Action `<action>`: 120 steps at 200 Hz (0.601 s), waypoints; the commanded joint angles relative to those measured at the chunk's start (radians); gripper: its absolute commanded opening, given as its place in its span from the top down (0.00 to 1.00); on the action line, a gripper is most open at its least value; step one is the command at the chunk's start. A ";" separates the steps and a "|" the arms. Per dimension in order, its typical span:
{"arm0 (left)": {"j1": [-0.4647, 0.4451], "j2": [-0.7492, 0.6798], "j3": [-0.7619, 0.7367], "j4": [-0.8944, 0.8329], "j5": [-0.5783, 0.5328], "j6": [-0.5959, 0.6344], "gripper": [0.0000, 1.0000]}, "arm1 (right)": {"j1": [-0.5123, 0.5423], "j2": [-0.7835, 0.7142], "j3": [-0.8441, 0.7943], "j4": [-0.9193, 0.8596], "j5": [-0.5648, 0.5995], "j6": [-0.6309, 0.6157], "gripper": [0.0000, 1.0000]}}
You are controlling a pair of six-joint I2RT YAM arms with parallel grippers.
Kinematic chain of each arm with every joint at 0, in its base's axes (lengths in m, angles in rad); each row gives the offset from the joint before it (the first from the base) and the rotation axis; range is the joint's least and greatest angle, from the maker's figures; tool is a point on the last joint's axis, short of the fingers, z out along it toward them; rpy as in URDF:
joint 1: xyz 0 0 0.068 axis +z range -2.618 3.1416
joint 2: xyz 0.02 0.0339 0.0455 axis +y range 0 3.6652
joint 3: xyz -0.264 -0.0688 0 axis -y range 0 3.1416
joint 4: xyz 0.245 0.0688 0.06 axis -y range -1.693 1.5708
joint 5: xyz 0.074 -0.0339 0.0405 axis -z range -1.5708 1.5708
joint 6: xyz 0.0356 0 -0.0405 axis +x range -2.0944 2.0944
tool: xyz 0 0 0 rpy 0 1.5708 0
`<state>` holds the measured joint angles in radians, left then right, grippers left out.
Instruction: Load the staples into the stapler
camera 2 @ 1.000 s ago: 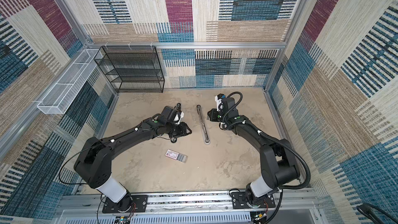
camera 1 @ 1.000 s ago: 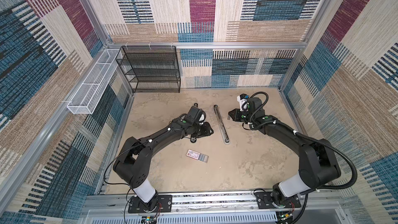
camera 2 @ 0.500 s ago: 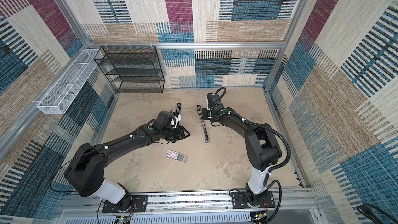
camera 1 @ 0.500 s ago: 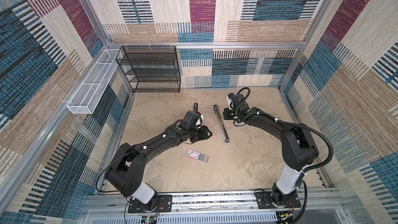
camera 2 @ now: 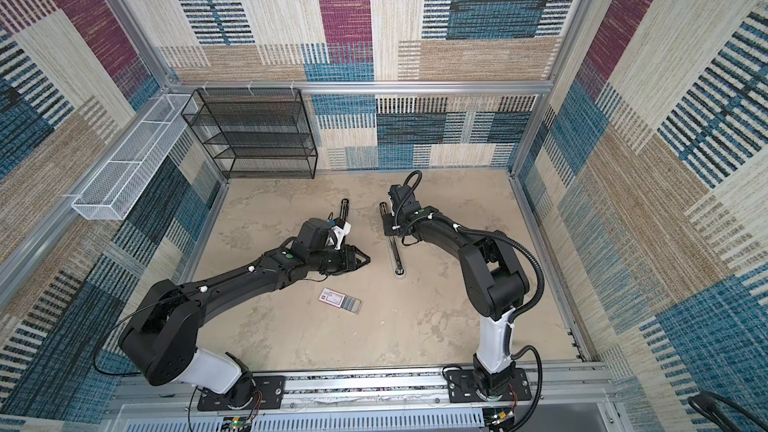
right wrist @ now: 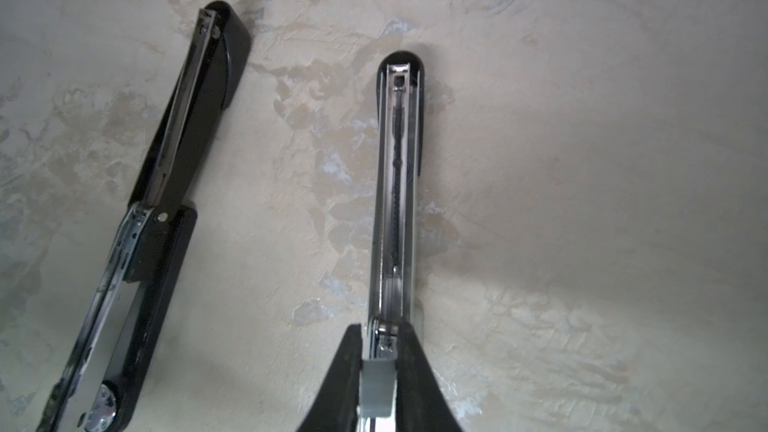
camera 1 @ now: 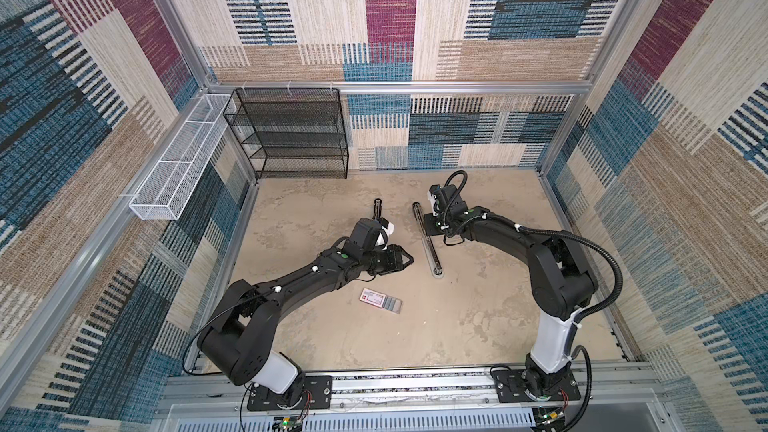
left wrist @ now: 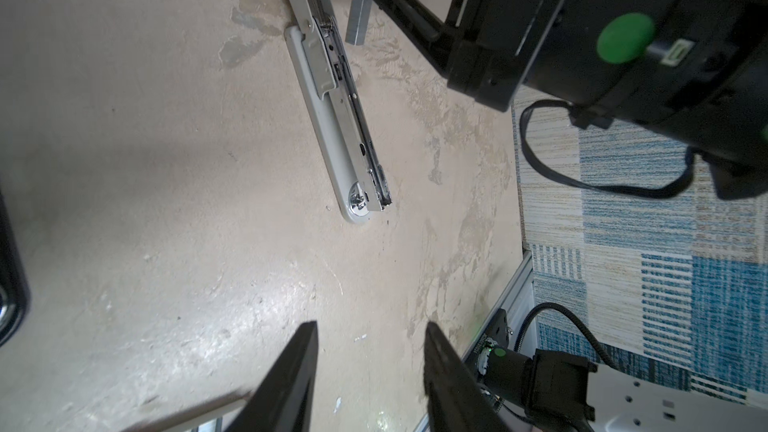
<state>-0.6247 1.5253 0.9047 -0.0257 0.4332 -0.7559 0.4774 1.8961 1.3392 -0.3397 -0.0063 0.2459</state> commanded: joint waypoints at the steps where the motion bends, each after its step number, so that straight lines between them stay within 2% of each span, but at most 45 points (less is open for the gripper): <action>1: -0.001 0.004 -0.005 0.041 0.024 -0.015 0.55 | 0.007 0.008 0.011 -0.017 0.019 -0.015 0.80; 120: -0.002 0.012 -0.028 0.058 0.019 -0.030 0.55 | 0.023 0.027 0.010 -0.036 0.059 -0.036 0.81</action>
<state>-0.6285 1.5379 0.8829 -0.0021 0.4503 -0.7670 0.4961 1.9156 1.3418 -0.3717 0.0319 0.2195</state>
